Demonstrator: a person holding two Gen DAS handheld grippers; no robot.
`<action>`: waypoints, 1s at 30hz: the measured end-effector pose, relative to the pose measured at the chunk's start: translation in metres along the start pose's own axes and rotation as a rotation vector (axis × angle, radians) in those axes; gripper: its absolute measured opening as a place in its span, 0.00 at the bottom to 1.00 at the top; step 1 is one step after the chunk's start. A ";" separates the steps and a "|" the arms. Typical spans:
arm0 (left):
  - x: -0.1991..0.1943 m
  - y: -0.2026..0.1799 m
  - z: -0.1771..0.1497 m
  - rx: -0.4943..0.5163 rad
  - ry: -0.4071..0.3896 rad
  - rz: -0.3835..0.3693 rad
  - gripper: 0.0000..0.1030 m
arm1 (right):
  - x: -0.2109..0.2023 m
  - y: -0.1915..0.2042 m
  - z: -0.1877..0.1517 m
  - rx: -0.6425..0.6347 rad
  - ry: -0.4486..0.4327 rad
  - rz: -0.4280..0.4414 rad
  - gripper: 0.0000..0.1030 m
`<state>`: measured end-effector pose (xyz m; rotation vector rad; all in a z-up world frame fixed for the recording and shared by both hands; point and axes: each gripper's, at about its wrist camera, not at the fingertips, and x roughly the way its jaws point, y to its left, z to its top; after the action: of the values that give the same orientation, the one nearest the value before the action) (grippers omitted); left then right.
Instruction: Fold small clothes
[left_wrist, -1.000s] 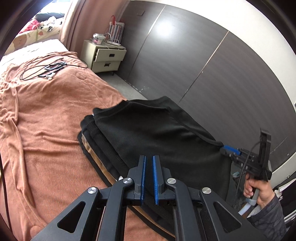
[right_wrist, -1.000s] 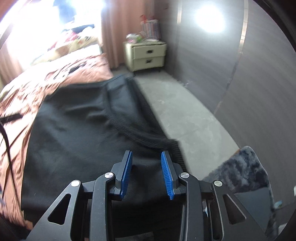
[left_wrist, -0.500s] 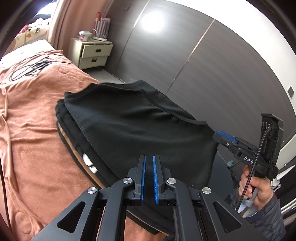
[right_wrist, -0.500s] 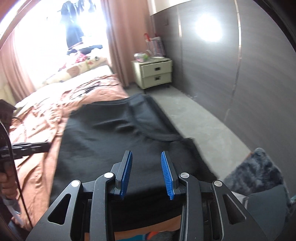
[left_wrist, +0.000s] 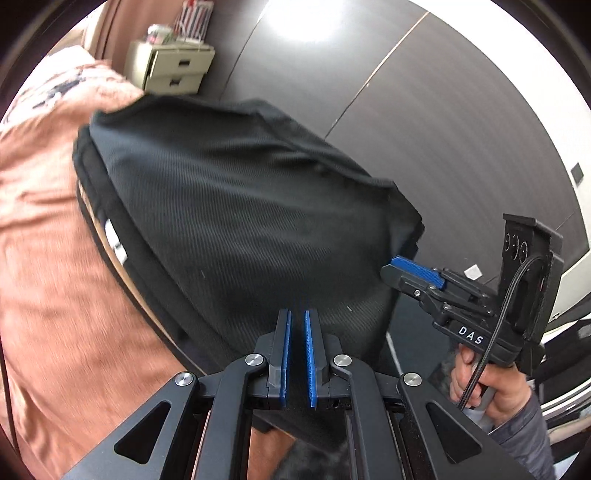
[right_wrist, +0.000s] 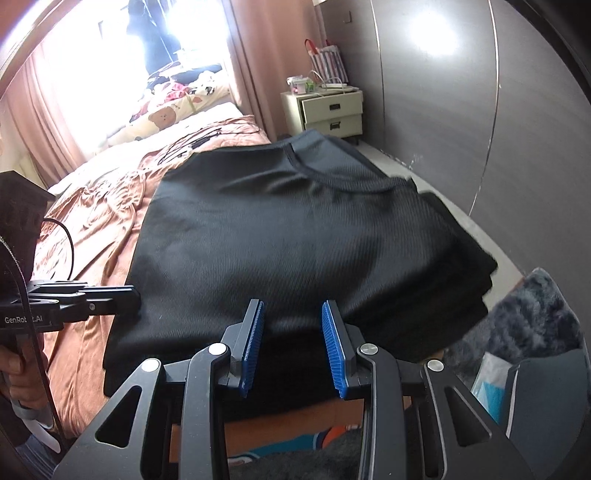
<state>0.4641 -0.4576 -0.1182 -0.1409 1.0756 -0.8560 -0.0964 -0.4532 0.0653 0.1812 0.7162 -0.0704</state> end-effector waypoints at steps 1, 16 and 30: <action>0.000 -0.002 -0.003 0.001 0.007 0.003 0.06 | -0.004 0.002 0.001 -0.002 0.009 -0.004 0.29; -0.105 -0.040 -0.038 0.037 -0.081 0.128 0.08 | -0.087 0.052 0.001 -0.015 -0.052 0.008 0.38; -0.224 -0.066 -0.079 0.132 -0.295 0.291 0.92 | -0.187 0.130 -0.035 -0.133 -0.174 -0.069 0.84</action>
<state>0.3199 -0.3288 0.0345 0.0019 0.7377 -0.6181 -0.2434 -0.3183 0.1809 0.0225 0.5518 -0.1024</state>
